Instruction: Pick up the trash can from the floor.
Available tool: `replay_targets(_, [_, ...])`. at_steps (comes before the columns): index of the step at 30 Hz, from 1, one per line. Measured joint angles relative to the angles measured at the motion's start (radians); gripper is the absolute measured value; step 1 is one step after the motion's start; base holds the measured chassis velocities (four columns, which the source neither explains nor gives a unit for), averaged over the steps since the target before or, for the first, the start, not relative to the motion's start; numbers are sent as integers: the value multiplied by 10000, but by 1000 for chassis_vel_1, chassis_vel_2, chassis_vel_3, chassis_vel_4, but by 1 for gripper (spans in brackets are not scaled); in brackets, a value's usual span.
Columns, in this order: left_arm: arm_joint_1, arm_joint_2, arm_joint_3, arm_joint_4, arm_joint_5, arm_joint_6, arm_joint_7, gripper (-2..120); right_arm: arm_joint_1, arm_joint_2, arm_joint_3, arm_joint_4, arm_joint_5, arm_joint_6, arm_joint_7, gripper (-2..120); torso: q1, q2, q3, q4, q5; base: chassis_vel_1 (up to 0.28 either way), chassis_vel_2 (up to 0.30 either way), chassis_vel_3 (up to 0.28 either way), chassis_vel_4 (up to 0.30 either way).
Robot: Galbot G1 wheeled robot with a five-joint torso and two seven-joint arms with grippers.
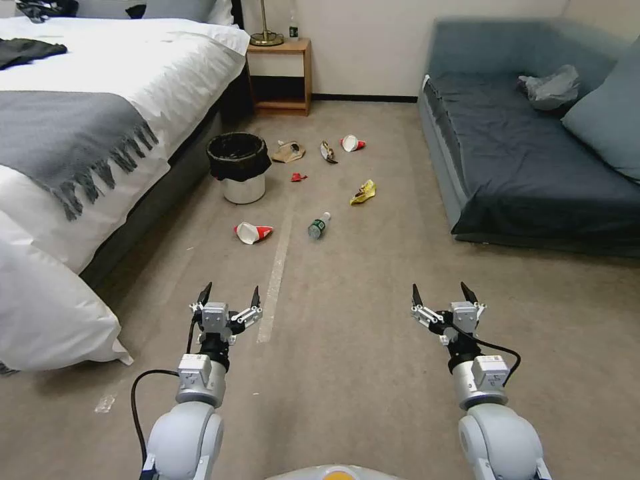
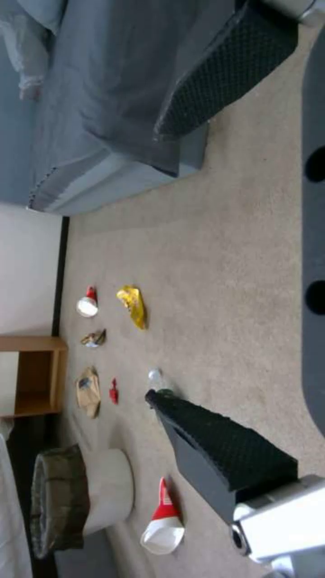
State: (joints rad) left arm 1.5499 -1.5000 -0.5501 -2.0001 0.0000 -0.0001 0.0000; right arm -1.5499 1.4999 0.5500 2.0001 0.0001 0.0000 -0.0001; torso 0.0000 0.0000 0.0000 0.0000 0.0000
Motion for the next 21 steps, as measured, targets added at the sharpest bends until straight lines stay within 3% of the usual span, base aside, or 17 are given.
replay_targets(21, [0, 1, 0, 0, 0, 0, 0, 100, 0, 0, 0, 0, 0, 0, 0, 100, 0, 0, 0, 0, 0, 0, 0, 0, 0])
